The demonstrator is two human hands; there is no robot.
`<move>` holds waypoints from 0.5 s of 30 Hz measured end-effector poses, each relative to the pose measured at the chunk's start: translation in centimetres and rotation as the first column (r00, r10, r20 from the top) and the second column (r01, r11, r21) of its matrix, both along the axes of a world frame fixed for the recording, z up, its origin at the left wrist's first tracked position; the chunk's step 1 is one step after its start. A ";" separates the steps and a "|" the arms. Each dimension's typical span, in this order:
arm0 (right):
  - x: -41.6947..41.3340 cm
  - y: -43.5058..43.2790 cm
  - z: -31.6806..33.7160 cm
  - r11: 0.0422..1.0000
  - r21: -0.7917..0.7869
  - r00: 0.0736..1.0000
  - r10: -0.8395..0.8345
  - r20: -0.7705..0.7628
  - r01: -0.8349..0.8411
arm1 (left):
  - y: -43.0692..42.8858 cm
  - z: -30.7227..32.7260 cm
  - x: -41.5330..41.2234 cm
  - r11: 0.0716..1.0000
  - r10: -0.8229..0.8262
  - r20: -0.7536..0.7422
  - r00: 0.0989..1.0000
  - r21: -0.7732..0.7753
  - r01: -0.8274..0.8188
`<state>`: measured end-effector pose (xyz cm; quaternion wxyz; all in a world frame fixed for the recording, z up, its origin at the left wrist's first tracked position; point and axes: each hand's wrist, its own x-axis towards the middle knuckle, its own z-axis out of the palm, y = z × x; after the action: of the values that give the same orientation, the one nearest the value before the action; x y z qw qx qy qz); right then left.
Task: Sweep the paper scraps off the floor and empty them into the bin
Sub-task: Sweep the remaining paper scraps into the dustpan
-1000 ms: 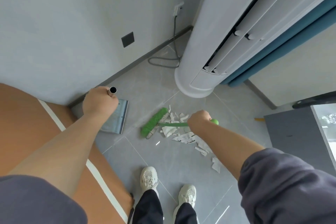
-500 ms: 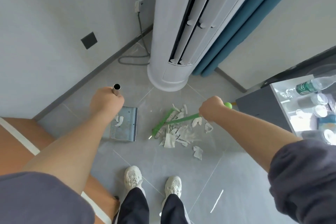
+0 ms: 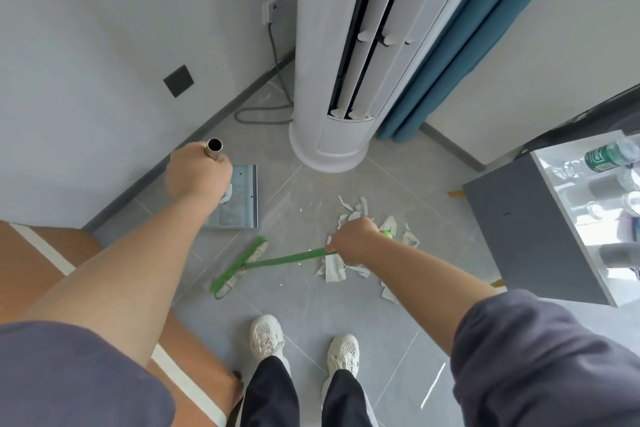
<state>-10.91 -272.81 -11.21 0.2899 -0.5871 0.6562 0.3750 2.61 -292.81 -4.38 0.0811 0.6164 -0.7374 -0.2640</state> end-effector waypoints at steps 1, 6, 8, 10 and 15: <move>0.7 -0.4 -0.8 1.000 -0.001 1.000 -0.005 -0.016 0.005 | -0.1 -0.2 0.2 1.000 0.012 -0.009 1.000 0.001 -0.012; 1.5 -1.2 -2.3 0.998 0.052 0.989 -0.029 -0.142 0.037 | -0.2 -1.3 0.8 0.997 0.078 -0.054 0.996 0.035 -0.076; -0.2 -0.6 -1.6 0.995 0.075 0.980 -0.056 -0.193 0.072 | 0.2 -1.6 0.7 0.996 0.079 -0.063 0.995 0.044 -0.077; -2.5 0.3 -0.4 0.991 0.106 0.963 -0.056 -0.262 0.087 | 0.4 -1.8 0.3 0.996 0.069 -0.069 0.995 0.053 -0.066; -9.0 3.5 2.9 0.972 0.163 0.924 -0.098 -0.370 0.168 | 1.9 -2.3 -1.2 0.995 -0.018 -0.059 0.998 0.100 0.024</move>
<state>-19.90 -269.35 -8.35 0.2451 -0.4318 0.6975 0.5167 1.42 -290.87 -6.63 0.0682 0.6039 -0.7271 -0.3195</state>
